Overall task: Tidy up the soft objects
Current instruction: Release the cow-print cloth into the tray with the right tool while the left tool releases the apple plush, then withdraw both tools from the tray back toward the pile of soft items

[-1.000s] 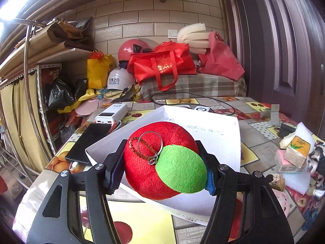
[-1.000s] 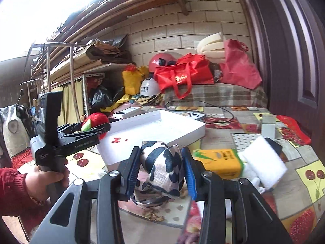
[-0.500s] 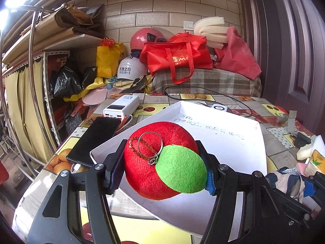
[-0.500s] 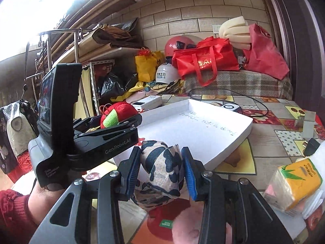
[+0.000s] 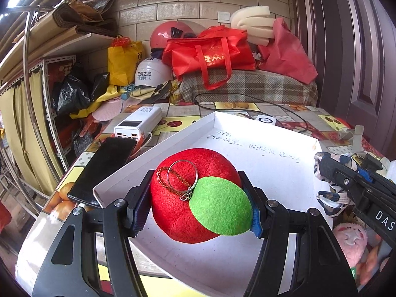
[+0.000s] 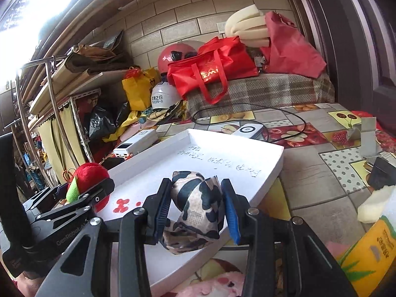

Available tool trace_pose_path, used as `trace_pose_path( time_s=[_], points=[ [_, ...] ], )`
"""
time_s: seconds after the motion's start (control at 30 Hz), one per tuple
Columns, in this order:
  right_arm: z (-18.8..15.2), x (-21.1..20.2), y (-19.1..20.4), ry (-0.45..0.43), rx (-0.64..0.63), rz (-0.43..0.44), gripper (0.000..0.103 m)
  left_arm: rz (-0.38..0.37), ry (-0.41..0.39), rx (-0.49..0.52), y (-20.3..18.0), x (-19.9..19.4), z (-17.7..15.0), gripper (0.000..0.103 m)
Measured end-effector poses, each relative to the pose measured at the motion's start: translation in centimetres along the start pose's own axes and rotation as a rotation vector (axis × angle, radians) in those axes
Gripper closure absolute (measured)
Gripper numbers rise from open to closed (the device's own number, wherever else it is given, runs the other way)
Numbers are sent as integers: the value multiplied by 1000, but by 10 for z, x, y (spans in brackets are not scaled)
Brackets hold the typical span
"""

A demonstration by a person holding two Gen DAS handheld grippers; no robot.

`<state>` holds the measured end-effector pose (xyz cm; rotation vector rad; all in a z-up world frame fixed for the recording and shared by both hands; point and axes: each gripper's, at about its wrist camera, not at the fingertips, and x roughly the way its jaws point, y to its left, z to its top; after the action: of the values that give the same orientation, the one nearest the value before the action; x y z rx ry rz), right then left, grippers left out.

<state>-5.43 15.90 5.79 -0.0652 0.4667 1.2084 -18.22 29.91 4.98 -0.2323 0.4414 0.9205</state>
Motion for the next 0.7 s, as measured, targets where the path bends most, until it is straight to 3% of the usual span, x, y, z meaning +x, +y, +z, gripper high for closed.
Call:
trace_pose_path(
  time_s=[0.13, 0.37, 0.4, 0.43, 0.47, 0.53, 0.6, 0.63, 0.7],
  points=[
    [4, 12, 0, 24, 2, -11, 63, -8, 43, 12, -6, 15, 4, 39],
    [7, 28, 17, 52, -59, 5, 59, 9, 21, -42, 4, 13, 5, 34],
    [7, 30, 19, 58, -66, -3, 54, 15, 14, -57, 6, 11, 5, 32],
    [7, 30, 20, 59, -71, -11, 39, 24, 5, -77, 10, 10, 5, 28],
    [7, 30, 21, 55, -74, -17, 23, 30, -2, -100, 15, 8, 4, 18],
    [7, 25, 20, 30, -70, -28, 16, 43, 1, -139, 23, 8, 4, 2],
    [7, 21, 21, 10, -76, -23, 13, 34, 11, -169, 29, 10, 2, 0],
    [7, 20, 22, 1, -83, -23, 2, 34, 14, -181, 32, 11, 2, 0],
    [7, 17, 27, -21, -112, -22, 0, 44, 9, -204, 36, 9, 1, 0]
  ],
)
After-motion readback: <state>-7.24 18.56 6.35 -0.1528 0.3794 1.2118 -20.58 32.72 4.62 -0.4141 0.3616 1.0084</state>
